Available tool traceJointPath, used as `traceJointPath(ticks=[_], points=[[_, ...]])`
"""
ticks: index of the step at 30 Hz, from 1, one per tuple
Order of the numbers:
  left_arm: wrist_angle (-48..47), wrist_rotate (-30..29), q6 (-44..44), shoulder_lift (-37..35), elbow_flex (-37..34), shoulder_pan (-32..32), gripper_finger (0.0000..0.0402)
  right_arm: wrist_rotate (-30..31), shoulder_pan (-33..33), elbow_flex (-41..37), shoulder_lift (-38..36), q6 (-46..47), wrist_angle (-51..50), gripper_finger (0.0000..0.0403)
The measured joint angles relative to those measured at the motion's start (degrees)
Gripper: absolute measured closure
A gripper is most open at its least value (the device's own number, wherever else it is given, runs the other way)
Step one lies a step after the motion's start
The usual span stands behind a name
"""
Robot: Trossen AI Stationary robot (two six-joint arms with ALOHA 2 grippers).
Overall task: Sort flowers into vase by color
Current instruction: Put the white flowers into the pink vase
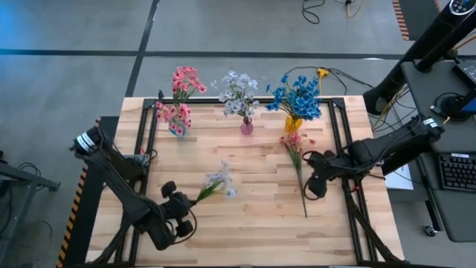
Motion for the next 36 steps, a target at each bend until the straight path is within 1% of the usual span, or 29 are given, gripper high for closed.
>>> traceJointPath(ticks=[3,7,11,15,17,19,22,25,27,29,31,33,36], points=[[3.52,-6.31,7.66,-3.21,0.0,0.08,0.0401,2.16,1.12,-0.02,0.0,-3.9,5.54,0.0188],[9.54,-12.64,20.16,-6.93,0.0,0.2,0.0401,6.13,1.64,-0.15,0.09,-12.4,15.2,0.0188],[17.75,-14.37,35.09,-9.62,-0.17,1.13,0.0401,10.01,1.64,-1.15,0.11,-23.53,25.89,0.0188],[31.47,-15.9,56.18,-10.17,-0.82,2.65,0.0401,12.88,1.64,-3.07,0.35,-34.26,37.46,0.0188],[38.72,-15.86,66.86,-10.08,-1.03,3.64,0.0401,13.17,1.61,-4.83,0.91,-39.09,44.4,0.0188],[43.92,-14.19,75.26,-9.83,-1.12,4.94,0.0401,13.18,1.61,-6.68,2.06,-43.3,52.0,0.0188],[49.03,-8.05,83.55,-9.8,-1.74,7.9,0.0401,13.12,1.61,-9.36,4.95,-48.97,63.66,0.0188],[55.22,-0.44,88.72,-10.19,-4.05,11.57,0.0401,13.1,1.61,-10.83,9.05,-53.15,72.96,0.0188],[62.15,5.37,91.24,-10.24,-6.86,13.97,0.0401,13.13,1.61,-11.33,11.86,-54.67,76.9,0.0188],[70.79,9.34,93.28,-10.25,-10.55,15.83,0.0401,13.1,1.61,-11.42,14.94,-55.37,80.31,0.0188],[80.02,11.37,94.9,-10.25,-14.73,16.83,0.0401,13.13,1.73,-11.52,17.87,-55.48,82.91,0.0188],[88.03,11.59,96.21,-10.23,-18.83,17.28,0.0401,13.12,1.83,-11.52,20.68,-56.01,86.57,0.0188],[98.77,11.52,96.5,-9.85,-24.08,17.71,0.0401,13.09,1.83,-11.5,25.37,-58.11,94.71,0.0188]])
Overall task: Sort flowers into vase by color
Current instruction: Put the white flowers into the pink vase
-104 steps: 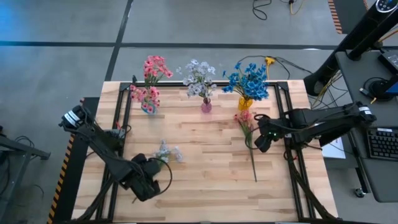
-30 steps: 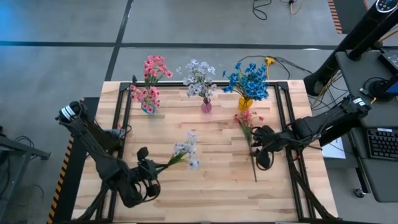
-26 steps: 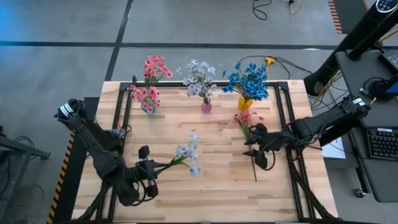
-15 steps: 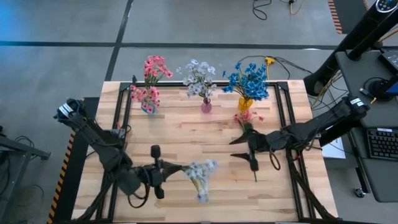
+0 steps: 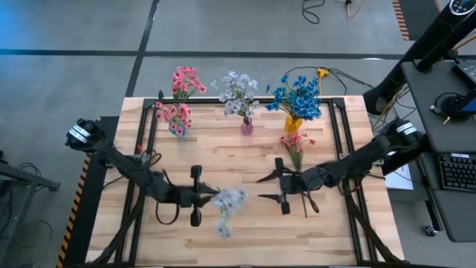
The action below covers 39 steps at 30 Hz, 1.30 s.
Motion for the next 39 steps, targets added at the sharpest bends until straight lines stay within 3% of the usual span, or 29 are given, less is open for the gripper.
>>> traceJointPath(ticks=[6,9,14,24,33,39], points=[[11.4,-0.33,-0.09,2.85,-5.17,0.14,0.0401,-0.07,0.0,1.65,8.72,-7.74,17.76,0.0188],[12.9,-2.39,-0.3,4.55,-5.55,0.19,0.0401,-0.07,-0.02,4.01,11.86,-9.97,20.7,0.0188],[13.55,-5.97,-0.37,7.79,-5.21,0.6,0.0401,-0.11,-0.02,9.29,14.76,-10.28,20.61,0.0188],[22.3,-6.32,0.2,13.79,-4.76,1.91,0.0401,-1.15,-1.73,15.23,15.21,-7.69,13.33,0.0188],[23.18,-6.36,1.53,17.84,-1.49,3.34,0.0401,-3.2,-2.17,18.28,17.66,-10.07,12.57,0.019],[24.98,-6.35,1.53,18.11,-1.66,3.51,0.0401,-3.15,-2.27,18.77,17.91,-10.18,12.69,0.0242]])
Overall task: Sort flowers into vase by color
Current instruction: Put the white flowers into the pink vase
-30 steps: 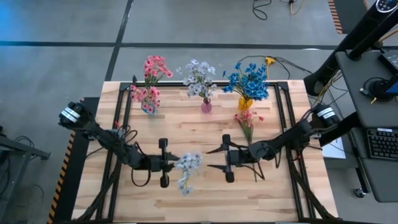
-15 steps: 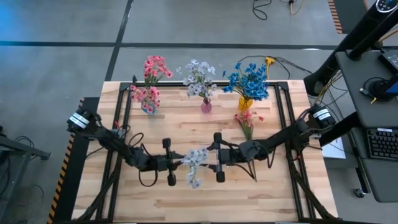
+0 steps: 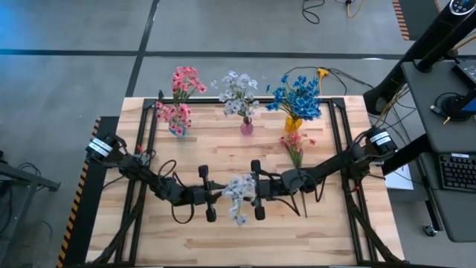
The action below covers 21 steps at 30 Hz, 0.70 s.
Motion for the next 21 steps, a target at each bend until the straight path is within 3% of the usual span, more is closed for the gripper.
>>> traceJointPath(ticks=[10,17,21], points=[[-0.22,-2.86,-2.68,-0.02,0.73,-0.04,0.0382,0.19,-0.48,0.14,-0.04,-0.04,0.72,0.0375],[-0.42,-3.92,-4.62,-0.2,1.04,-0.04,0.0292,-0.28,-0.44,0.14,-0.41,1.0,0.76,0.0378],[-0.08,-7.77,-4.75,-0.69,0.49,-0.28,0.0226,0.14,-0.43,0.12,-1.68,1.29,-0.43,0.0376]])
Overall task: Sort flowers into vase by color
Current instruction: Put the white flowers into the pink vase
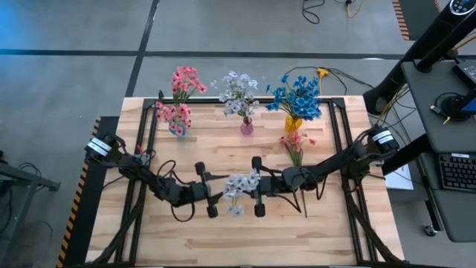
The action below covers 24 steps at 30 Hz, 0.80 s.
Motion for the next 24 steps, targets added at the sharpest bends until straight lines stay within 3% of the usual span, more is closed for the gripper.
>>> traceJointPath(ticks=[4,8,13,18,24], points=[[-0.21,-2.77,0.5,-0.58,-0.64,-0.31,0.0174,3.37,-0.31,-0.02,-3.25,-0.43,-3.52,0.0376],[-0.43,-7.78,0.97,-2.1,-1.22,-0.32,0.0148,8.98,-1.23,-0.02,-8.5,-2.21,-10.99,0.0376],[-3.57,-8.13,1.21,-4.49,-1.8,-0.33,0.0143,13.34,-3.25,-0.02,-16.97,-1.89,-20.84,0.0375],[-10.02,-8.06,2.0,-7.49,-1.95,-0.3,0.0143,13.55,-6.89,-0.02,-24.84,0.05,-30.93,0.0375],[-16.78,-5.1,4.05,-14.01,-1.98,0.0,0.0145,13.33,-11.18,-1.79,-28.24,0.83,-33.7,0.0374]])
